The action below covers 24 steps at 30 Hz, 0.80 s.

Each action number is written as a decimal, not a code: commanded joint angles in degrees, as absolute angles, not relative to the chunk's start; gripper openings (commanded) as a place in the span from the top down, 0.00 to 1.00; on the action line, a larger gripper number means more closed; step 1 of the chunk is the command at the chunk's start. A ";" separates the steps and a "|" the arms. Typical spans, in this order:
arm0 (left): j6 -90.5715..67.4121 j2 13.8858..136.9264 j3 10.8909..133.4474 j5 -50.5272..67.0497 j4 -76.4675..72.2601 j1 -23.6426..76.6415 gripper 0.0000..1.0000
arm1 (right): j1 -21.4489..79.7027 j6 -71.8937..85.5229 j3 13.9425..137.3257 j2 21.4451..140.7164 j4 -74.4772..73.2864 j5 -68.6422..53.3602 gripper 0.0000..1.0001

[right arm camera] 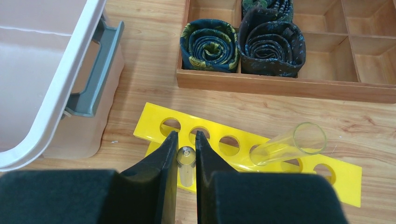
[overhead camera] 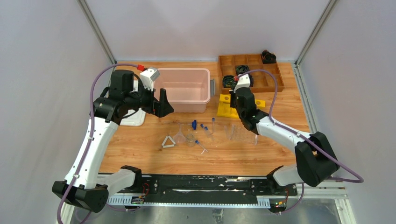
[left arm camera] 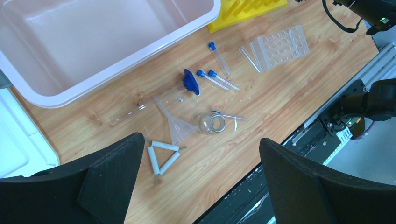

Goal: Organize the chemistry lab equipment

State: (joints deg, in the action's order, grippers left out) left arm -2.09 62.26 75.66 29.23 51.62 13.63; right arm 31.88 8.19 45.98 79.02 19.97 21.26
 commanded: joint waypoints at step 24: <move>-0.09 61.71 74.86 29.09 51.59 13.71 0.00 | 31.00 9.47 44.04 82.00 24.69 21.99 1.00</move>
